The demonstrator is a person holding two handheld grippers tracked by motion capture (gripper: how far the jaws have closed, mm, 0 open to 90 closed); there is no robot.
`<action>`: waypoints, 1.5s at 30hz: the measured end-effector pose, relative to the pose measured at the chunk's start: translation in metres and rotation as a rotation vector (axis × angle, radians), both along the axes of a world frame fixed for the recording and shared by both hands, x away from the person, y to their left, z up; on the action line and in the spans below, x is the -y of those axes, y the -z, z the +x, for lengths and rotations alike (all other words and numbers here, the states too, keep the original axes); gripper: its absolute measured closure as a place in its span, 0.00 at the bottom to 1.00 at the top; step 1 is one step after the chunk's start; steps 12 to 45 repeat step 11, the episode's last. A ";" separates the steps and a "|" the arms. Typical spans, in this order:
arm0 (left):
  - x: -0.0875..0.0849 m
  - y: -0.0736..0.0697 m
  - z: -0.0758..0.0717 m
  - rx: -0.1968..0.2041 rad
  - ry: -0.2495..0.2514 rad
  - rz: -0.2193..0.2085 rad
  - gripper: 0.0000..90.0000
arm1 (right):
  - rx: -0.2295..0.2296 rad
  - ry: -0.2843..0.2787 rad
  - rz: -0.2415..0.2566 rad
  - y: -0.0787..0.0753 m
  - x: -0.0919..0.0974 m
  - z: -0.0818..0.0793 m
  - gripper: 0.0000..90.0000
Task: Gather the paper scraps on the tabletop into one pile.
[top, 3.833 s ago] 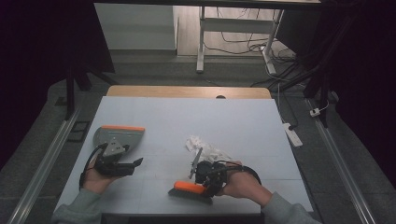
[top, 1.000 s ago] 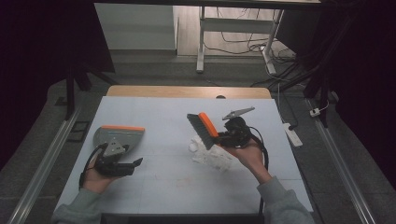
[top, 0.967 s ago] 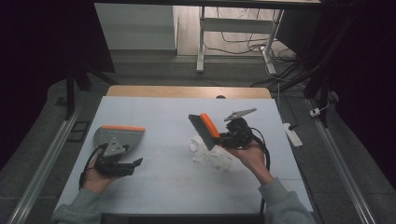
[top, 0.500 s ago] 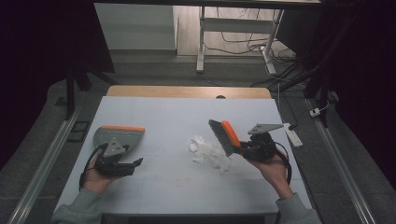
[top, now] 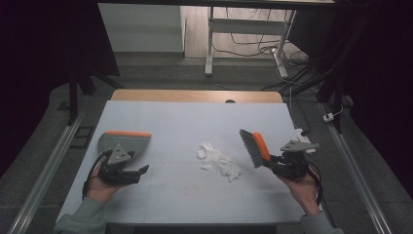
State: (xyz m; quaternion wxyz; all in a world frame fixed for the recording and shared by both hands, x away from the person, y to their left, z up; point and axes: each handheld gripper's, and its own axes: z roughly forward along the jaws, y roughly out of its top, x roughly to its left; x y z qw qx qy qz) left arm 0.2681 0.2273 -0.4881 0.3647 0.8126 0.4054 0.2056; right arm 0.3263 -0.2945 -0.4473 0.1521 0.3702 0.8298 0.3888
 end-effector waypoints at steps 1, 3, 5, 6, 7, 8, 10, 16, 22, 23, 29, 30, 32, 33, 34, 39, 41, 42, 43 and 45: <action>0.000 0.000 0.000 0.000 0.001 0.000 0.31 | 0.002 -0.002 0.004 0.000 0.001 -0.001 0.79; 0.001 0.000 0.000 0.001 0.002 -0.001 0.31 | 0.007 0.002 0.003 0.001 0.002 -0.001 0.78; 0.001 0.000 0.000 0.000 0.004 0.001 0.31 | 0.009 0.000 -0.004 0.002 0.002 -0.002 0.79; 0.001 0.000 0.000 0.001 0.004 0.002 0.31 | 0.013 -0.004 -0.007 0.002 0.001 -0.002 0.78; 0.001 0.000 0.000 0.002 0.004 0.000 0.31 | 0.014 -0.005 -0.005 0.002 0.001 -0.002 0.79; 0.001 0.000 0.000 0.003 0.004 -0.001 0.31 | 0.016 -0.007 -0.008 0.001 0.000 -0.002 0.78; 0.001 0.000 0.000 0.004 0.003 -0.002 0.31 | 0.023 -0.013 -0.014 0.001 -0.001 -0.002 0.78; 0.001 0.000 -0.001 0.006 0.003 -0.001 0.31 | 0.024 -0.016 -0.013 0.001 -0.001 -0.002 0.78; 0.001 0.000 -0.001 0.006 0.003 -0.001 0.31 | 0.024 -0.016 -0.013 0.001 -0.001 -0.002 0.78; 0.001 0.000 -0.001 0.006 0.003 -0.001 0.31 | 0.024 -0.016 -0.013 0.001 -0.001 -0.002 0.78; 0.001 0.000 -0.001 0.006 0.003 -0.001 0.31 | 0.024 -0.016 -0.013 0.001 -0.001 -0.002 0.78; 0.001 0.000 -0.001 0.006 0.003 -0.001 0.31 | 0.024 -0.016 -0.013 0.001 -0.001 -0.002 0.78; 0.001 0.000 -0.001 0.006 0.003 -0.001 0.31 | 0.024 -0.016 -0.013 0.001 -0.001 -0.002 0.78; 0.001 0.000 -0.001 0.006 0.003 -0.001 0.31 | 0.024 -0.016 -0.013 0.001 -0.001 -0.002 0.78; 0.001 0.000 -0.001 0.006 0.003 -0.001 0.31 | 0.024 -0.016 -0.013 0.001 -0.001 -0.002 0.78; 0.001 0.000 -0.001 0.006 0.003 -0.001 0.31 | 0.024 -0.016 -0.013 0.001 -0.001 -0.002 0.78; 0.001 0.000 -0.001 0.006 0.003 -0.001 0.31 | 0.024 -0.016 -0.013 0.001 -0.001 -0.002 0.78; 0.001 0.000 -0.001 0.006 0.003 -0.001 0.31 | 0.024 -0.016 -0.013 0.001 -0.001 -0.002 0.78; 0.001 0.000 -0.001 0.006 0.003 -0.001 0.31 | 0.024 -0.016 -0.013 0.001 -0.001 -0.002 0.78; 0.001 0.000 -0.001 0.006 0.003 -0.001 0.31 | 0.024 -0.016 -0.013 0.001 -0.001 -0.002 0.78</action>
